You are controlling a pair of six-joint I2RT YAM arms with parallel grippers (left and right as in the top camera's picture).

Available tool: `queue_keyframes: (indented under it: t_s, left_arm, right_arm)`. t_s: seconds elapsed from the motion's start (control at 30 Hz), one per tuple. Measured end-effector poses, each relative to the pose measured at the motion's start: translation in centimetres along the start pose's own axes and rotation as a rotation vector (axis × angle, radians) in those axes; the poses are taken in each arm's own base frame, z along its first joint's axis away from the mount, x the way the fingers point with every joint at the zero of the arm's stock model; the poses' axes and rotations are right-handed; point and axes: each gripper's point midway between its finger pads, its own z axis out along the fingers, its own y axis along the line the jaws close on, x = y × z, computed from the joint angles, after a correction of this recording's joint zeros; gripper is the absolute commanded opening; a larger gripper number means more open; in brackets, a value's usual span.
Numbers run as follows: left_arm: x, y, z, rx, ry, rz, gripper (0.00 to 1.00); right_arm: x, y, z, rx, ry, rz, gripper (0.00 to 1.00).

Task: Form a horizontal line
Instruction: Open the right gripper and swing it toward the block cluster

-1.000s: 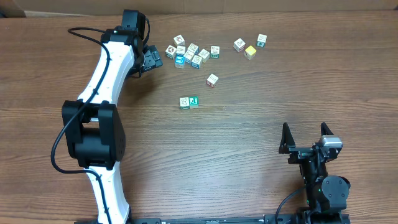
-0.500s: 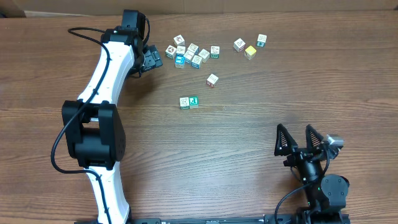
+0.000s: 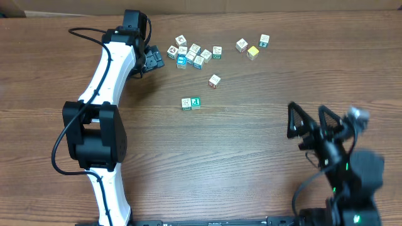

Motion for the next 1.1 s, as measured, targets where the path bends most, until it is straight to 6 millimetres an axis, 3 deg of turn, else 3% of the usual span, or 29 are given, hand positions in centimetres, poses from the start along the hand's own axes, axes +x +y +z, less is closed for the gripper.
queue_keyframes:
  t_s: [0.33, 0.53, 0.57, 0.7, 0.77, 0.83, 0.97, 1.1]
  left_arm:
    - [0.0, 0.0, 0.0, 0.001, -0.001, 0.003, 1.0]
    - [0.0, 0.0, 0.0, 0.001, -0.001, 0.003, 1.0]
    - [0.0, 0.0, 0.0, 0.001, -0.001, 0.003, 1.0]
    - [0.0, 0.0, 0.0, 0.001, -0.001, 0.003, 1.0]
    - [0.0, 0.0, 0.0, 0.001, -0.001, 0.003, 1.0]
    - [0.0, 0.0, 0.0, 0.001, -0.001, 0.003, 1.0]
    - [0.0, 0.0, 0.0, 0.001, -0.001, 0.003, 1.0]
    - [0.0, 0.0, 0.0, 0.001, -0.001, 0.003, 1.0]
  right_arm:
    - [2.8, 0.4, 5.2, 0.147, 0.581, 0.174, 1.0]
    - [5.6, 0.0, 8.6, 0.164, 0.753, 0.253, 1.0]
    - [6.2, -0.1, 9.1, 0.163, 0.774, 0.266, 0.93]
    - [8.5, -0.2, 11.0, 0.131, 0.848, 0.312, 0.32]
    - [10.1, 0.0, 11.4, 0.136, 0.896, 0.327, 0.27]
    - [11.3, 0.1, 11.7, 0.152, 0.93, 0.331, 0.28]
    - [14.5, 1.1, 11.7, 0.211, 1.015, 0.291, 0.4]
    - [14.8, 2.8, 11.8, 0.285, 1.059, 0.236, 0.71]
